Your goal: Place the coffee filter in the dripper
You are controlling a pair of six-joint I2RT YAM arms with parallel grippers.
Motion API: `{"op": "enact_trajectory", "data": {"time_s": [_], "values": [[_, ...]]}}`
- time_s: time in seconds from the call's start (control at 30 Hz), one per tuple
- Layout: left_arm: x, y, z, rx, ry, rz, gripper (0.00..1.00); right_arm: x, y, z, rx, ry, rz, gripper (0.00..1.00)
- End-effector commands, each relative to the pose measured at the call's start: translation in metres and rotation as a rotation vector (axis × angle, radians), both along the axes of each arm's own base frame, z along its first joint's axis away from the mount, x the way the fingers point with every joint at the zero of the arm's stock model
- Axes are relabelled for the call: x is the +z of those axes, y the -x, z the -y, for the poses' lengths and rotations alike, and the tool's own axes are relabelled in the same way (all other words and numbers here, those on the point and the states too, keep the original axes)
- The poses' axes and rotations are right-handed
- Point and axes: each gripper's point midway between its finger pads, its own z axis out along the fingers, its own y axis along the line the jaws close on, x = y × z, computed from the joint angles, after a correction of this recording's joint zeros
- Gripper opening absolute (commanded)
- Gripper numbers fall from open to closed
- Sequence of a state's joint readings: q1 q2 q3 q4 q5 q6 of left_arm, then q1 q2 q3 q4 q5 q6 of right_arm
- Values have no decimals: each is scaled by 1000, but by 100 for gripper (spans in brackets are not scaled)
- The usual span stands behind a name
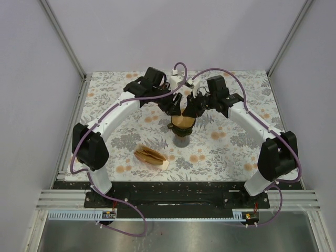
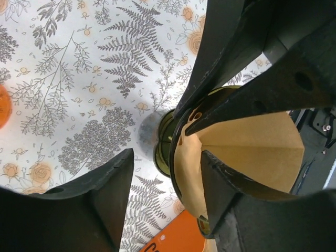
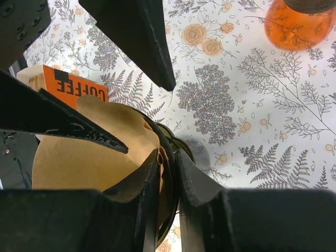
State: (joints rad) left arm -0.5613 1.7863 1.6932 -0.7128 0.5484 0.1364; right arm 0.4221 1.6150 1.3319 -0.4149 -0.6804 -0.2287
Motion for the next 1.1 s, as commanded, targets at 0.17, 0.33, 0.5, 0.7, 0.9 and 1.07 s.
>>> {"op": "enact_trajectory", "data": {"time_s": [0.17,0.33,0.5,0.7,0.9,1.07], "values": [[43,-3,-24,57,3,124,69,2,-2,6,-30,32,50,36],[46,-1,-27,50,1,119,71,13,-4,5,-44,18,57,52],[46,-1,-26,50,2,115,72,31,-3,4,-43,-6,76,65],[53,-1,-26,51,10,128,73,52,1,5,-43,-27,110,73],[56,-1,-27,49,10,130,74,59,3,7,-42,-32,128,77],[65,0,-29,49,15,148,77,74,5,8,-49,-41,152,77]]}}
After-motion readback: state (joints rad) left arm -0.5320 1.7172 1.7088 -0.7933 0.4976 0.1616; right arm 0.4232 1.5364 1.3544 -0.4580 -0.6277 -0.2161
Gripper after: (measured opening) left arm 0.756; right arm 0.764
